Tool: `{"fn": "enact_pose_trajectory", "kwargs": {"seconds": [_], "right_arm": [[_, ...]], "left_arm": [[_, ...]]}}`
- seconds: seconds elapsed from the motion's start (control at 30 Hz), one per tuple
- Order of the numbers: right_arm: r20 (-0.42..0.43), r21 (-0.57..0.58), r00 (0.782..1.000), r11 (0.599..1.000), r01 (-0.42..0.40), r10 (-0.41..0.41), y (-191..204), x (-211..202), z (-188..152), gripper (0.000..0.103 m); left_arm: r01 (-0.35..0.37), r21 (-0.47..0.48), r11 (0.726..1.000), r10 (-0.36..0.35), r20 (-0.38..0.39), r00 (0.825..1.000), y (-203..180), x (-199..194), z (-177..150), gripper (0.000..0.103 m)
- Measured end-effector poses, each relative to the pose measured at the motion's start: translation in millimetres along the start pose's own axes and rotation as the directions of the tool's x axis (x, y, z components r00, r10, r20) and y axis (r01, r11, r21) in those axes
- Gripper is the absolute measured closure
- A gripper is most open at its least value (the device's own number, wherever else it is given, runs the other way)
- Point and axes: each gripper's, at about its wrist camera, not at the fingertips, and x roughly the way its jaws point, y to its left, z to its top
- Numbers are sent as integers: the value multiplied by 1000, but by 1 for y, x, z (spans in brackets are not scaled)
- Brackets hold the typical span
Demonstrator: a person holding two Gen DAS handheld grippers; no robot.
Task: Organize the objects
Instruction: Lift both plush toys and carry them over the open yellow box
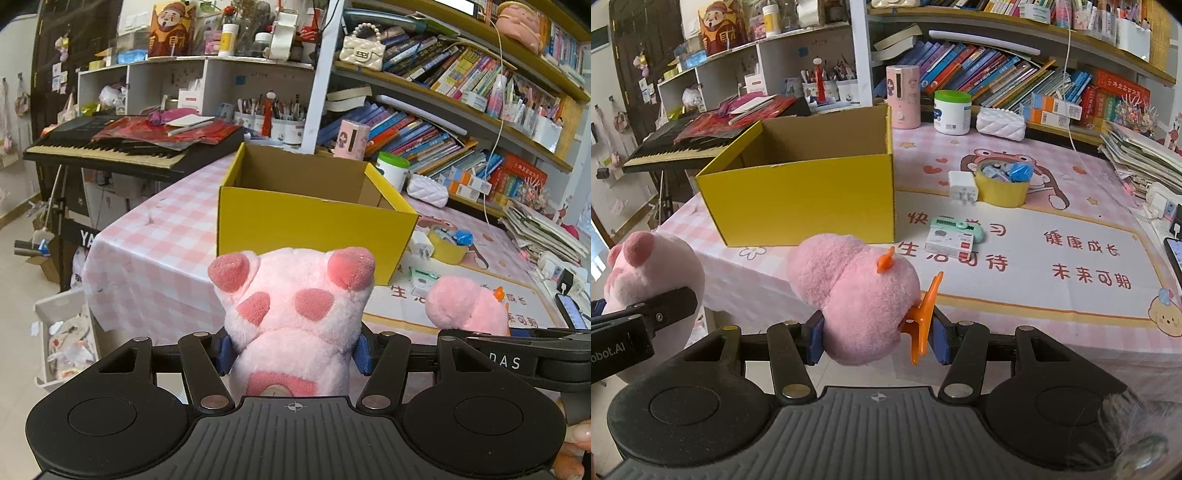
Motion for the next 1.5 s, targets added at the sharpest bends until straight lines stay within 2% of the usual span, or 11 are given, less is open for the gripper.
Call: {"fn": "enact_pose_trajectory", "kwargs": {"seconds": [1.17, 1.5], "right_arm": [[-29, -28, 999, 999, -41, 40, 18, -12, -9, 52], [-40, -28, 998, 999, -40, 38, 18, -11, -8, 52]], "left_arm": [[-5, -12, 1000, 5, 42, 999, 12, -22, -3, 45], [1, -17, 1000, -1, 28, 1000, 10, -20, -3, 45]]}}
